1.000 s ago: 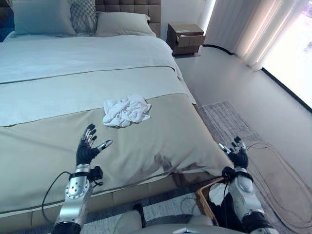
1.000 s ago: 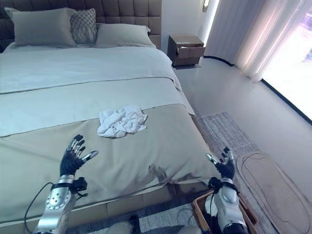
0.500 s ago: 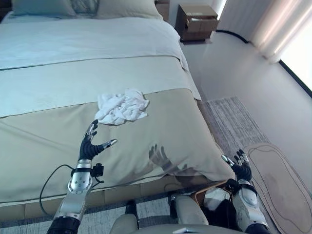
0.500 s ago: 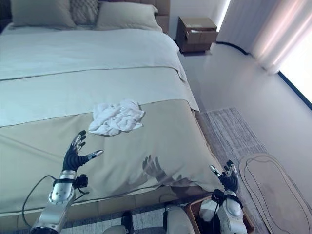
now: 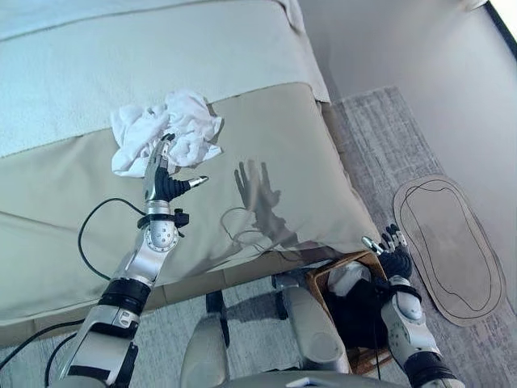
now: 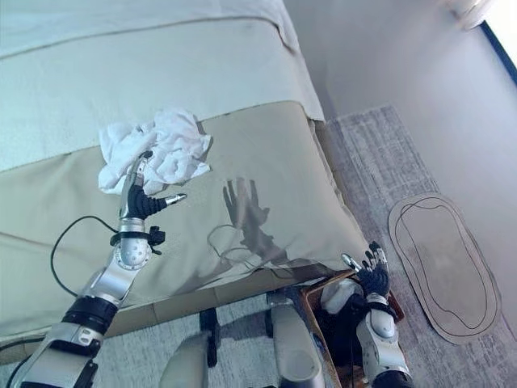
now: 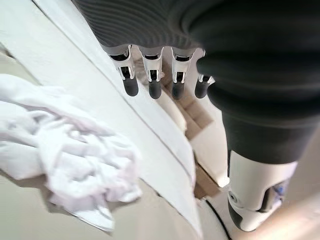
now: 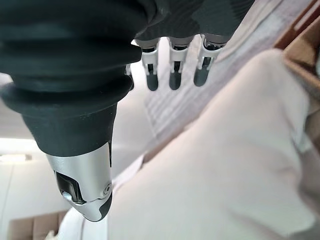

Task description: Pick up clothes into the bucket

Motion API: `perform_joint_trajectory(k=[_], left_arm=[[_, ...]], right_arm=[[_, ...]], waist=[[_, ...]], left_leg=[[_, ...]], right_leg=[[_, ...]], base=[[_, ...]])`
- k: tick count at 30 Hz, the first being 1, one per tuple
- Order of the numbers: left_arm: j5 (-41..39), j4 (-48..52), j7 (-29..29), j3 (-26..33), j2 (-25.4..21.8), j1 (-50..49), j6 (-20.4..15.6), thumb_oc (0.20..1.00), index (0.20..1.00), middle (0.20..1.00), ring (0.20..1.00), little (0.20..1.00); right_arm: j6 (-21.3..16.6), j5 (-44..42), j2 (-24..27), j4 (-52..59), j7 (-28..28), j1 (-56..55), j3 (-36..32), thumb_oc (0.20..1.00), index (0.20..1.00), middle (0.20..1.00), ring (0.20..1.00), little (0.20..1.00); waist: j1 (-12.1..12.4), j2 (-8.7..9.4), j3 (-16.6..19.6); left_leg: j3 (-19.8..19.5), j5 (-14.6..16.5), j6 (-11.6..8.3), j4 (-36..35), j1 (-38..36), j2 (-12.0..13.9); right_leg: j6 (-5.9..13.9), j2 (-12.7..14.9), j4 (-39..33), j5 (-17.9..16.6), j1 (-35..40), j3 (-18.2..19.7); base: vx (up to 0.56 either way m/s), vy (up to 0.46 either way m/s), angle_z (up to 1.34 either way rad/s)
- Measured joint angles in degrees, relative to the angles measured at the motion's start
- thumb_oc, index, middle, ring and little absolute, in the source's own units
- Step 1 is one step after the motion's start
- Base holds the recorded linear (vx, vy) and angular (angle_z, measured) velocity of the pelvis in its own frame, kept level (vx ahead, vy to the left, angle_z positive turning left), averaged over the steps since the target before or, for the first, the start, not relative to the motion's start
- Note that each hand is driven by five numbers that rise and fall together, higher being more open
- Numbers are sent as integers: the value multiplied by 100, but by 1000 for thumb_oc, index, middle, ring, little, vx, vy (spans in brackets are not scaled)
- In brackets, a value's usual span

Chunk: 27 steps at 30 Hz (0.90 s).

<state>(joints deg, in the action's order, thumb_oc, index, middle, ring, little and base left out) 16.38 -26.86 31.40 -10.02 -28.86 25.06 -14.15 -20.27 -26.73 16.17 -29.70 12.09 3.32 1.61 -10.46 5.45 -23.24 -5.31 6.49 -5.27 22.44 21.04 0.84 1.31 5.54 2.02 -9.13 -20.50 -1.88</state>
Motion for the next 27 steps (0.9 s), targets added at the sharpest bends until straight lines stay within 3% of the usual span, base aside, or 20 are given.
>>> perform_joint_trajectory(k=[3,4,5,6,9,11,14,17,21,23,27], left_arm=[[118,-97,161,9,-247,339,81,1000,1000,1000,1000,1000],[183,-111,231,38,-297,410,148,1000,1000,1000,1000,1000],[226,-130,264,36,-310,432,156,1000,1000,1000,1000,1000],[313,-236,310,8,-358,546,168,1000,1000,1000,1000,1000],[387,-315,447,-32,-500,706,262,1000,1000,1000,1000,1000],[517,-427,521,0,-737,711,345,1000,1000,1000,1000,1000],[545,-432,615,-2,-1038,736,400,1000,1000,1000,1000,1000],[726,-705,754,-19,-1122,971,502,1000,1000,1000,1000,1000],[788,-1335,871,-655,-1324,2099,668,1000,1000,1000,1000,1000],[814,-1556,875,-950,-1505,2457,729,1000,1000,1000,1000,1000],[894,-1653,890,-1333,-1630,3045,821,1000,1000,1000,1000,1000]], right_arm=[[-68,-3,44,14,58,390,28,1000,1000,1000,1000,1000],[-81,-3,57,131,59,441,34,1000,1000,1000,1000,1000],[-94,-2,72,230,59,431,34,1000,1000,1000,1000,1000],[-145,-2,60,286,57,431,104,1000,1000,1000,1000,1000],[-152,-76,-35,359,35,339,187,1000,1000,1000,1000,1000],[-152,-104,-130,442,5,314,354,1000,1000,1000,1000,1000],[-154,-104,-213,485,-41,314,399,1000,1000,1000,1000,1000],[-190,-105,-175,482,-37,323,379,1000,1000,1000,1000,1000],[-196,-127,-33,477,-28,338,426,1000,1000,1000,1000,1000],[-197,-169,-16,485,-31,392,614,1000,1000,1000,1000,1000],[-210,-171,67,673,-40,418,642,1000,1000,1000,1000,1000]], waist=[[49,3,-156],[34,-74,-221],[44,-122,-250],[37,-141,-293],[75,-30,-318],[86,71,-332],[85,198,-392],[51,211,-391],[-41,232,-412],[-160,337,-496],[-194,361,-612]], left_leg=[[-232,-191,133,-952,63,208],[-27,-418,151,-1387,-17,406],[79,-492,208,-1542,-74,453],[77,-888,80,-1709,-148,368],[369,-952,161,-1751,-39,52],[521,-941,159,-1764,-12,-7],[652,-933,144,-1751,28,15],[723,-920,123,-1699,176,96],[796,-924,113,-1511,666,136],[795,-909,91,-1468,708,140],[789,-888,76,-1256,1130,149]], right_leg=[[-67,15,-127,-9,28,27],[17,-30,-121,-55,41,34],[71,-49,-105,-48,37,49],[175,-8,-61,-82,-33,177],[335,296,-5,-83,-306,464],[406,344,-29,-69,-399,596],[487,317,-52,-38,-478,624],[510,267,-133,-22,-584,623],[664,263,-209,-115,-975,604],[675,261,-195,-172,-1007,603],[676,256,-112,-170,-1372,599]], base=[[34,132,-10],[-29,205,-22],[-92,213,-36],[-103,212,-27],[-49,170,-20],[-21,80,-29],[-17,47,-19],[-25,14,-12],[-39,13,-8],[-36,19,2],[-41,12,0]])
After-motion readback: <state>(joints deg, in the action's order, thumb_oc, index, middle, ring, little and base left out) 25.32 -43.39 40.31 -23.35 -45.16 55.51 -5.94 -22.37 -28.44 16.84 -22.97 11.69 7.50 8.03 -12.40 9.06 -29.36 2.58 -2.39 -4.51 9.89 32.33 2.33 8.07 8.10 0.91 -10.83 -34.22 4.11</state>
